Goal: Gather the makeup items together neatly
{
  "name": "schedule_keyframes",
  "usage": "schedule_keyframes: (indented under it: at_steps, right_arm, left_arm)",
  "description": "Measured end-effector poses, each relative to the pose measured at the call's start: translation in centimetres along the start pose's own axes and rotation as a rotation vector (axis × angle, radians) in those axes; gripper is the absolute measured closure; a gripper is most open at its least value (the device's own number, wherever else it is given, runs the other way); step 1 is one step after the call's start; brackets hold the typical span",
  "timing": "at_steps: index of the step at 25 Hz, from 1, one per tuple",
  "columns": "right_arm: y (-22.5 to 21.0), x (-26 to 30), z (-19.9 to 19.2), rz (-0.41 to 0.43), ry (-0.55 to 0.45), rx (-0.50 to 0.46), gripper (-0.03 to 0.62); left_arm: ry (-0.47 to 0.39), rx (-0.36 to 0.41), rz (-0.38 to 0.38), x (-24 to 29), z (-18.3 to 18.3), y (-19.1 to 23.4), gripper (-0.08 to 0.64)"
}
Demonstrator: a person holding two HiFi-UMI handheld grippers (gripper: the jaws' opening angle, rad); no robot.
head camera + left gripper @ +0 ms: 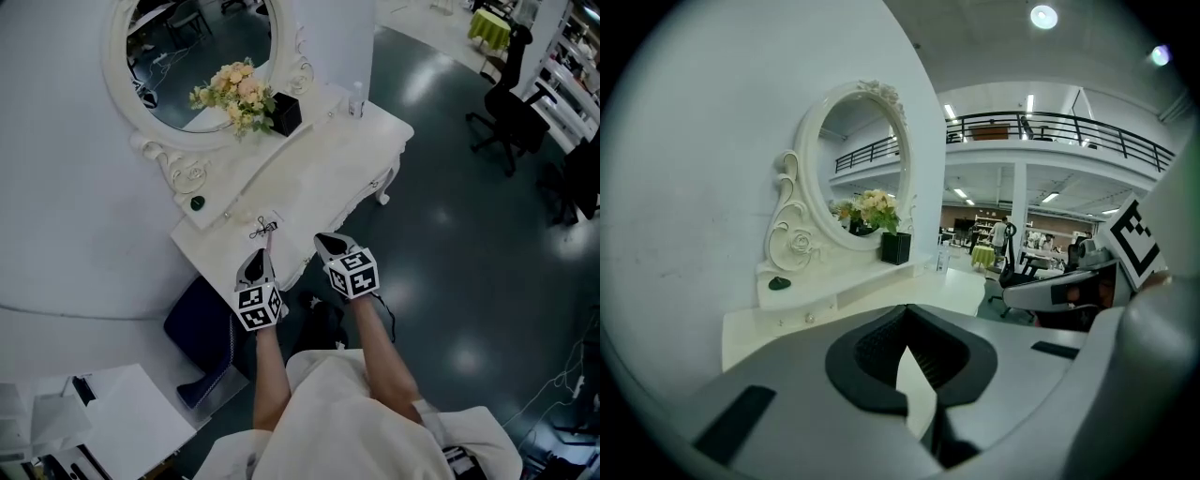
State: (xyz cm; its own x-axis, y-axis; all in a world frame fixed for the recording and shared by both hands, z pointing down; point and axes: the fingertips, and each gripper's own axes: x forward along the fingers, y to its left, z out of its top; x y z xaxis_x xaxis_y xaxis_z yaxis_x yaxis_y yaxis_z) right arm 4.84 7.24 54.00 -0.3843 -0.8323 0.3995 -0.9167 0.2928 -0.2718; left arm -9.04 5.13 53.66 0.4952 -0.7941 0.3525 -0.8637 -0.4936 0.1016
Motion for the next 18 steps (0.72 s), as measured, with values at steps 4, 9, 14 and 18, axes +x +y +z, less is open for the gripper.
schedule_keyframes:
  at_steps: [4,9,14,18]
  right_arm:
    - [-1.7,3.6,1.1,0.014,0.027,-0.022,0.552]
    - [-2.6,8.7,4.0,0.056,0.054,-0.076,0.552]
    - [-2.2,14.2,5.7,0.116,0.104,-0.141,0.552]
    - [-0.7,18.0,5.8,0.181,0.169,-0.203,0.552]
  left_arm:
    - [0.001,-0.009,0.025,3.0,0.8,2.1,0.548]
    - [-0.002,-0.046,0.100,5.9,2.3,7.0,0.548]
    - [0.001,-0.098,0.176,8.0,2.9,11.7,0.548]
    - [0.012,-0.146,0.237,8.8,2.6,15.1,0.548]
